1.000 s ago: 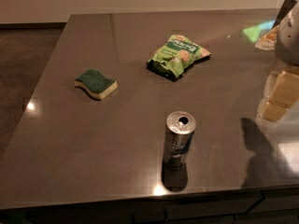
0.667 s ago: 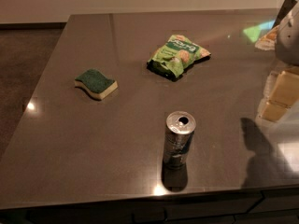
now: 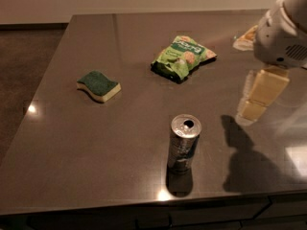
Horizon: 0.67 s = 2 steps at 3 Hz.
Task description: Move redbull can near sponge
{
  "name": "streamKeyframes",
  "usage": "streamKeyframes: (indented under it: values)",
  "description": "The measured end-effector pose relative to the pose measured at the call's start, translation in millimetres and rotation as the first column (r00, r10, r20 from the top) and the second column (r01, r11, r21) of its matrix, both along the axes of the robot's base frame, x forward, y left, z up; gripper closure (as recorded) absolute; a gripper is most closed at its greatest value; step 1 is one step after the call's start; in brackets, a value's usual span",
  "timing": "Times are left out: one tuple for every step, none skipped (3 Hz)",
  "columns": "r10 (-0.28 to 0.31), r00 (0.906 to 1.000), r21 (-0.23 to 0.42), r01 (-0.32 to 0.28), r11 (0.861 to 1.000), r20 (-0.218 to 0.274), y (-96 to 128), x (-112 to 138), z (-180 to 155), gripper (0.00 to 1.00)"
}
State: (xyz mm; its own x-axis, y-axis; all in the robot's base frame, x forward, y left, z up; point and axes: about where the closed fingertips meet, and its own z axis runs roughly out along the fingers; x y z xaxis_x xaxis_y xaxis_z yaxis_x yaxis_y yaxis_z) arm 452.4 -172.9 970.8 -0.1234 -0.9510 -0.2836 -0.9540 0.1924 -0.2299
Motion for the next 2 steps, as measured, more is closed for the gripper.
streamKeyframes:
  values:
    - [0.122,0.9917,0.110,-0.117,0.987,-0.041,40,-12,-10,0.00]
    - [0.197,0.9782,0.167,-0.183,0.969,-0.068,56,-24,-16,0.00]
